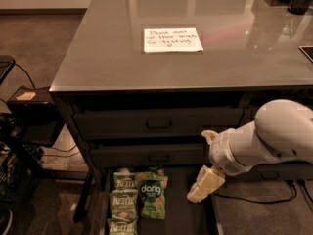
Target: Pick green rice chip bag from bottom drawer and place on counter
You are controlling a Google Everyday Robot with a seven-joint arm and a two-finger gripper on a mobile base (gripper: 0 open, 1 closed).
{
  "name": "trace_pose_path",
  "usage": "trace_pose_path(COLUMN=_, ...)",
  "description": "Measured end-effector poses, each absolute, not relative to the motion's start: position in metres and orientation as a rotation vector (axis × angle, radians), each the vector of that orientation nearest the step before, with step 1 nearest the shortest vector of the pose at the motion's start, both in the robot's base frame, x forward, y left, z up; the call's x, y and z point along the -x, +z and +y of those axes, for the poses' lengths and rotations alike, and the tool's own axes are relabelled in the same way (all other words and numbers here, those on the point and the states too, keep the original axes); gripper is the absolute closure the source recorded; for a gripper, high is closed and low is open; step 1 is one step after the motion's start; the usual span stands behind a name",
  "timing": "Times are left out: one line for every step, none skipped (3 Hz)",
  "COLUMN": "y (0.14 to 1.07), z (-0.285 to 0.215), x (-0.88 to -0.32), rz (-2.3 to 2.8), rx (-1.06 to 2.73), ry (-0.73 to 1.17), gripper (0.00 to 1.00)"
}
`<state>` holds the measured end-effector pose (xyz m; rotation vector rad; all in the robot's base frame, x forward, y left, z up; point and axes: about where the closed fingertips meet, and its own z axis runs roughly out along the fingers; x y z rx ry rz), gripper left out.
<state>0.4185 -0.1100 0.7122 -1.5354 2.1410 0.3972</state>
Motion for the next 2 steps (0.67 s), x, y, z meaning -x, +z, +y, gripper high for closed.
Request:
trace_pose_path(y=0.712, z=-0.110, x=-0.419, rz=2.141, rx=1.535, ry=0.397, gripper=0.00)
trace_pose_path(y=0.690, z=-0.111, x=-0.418, rz=2.139, rx=1.544, ry=0.407, gripper=0.00)
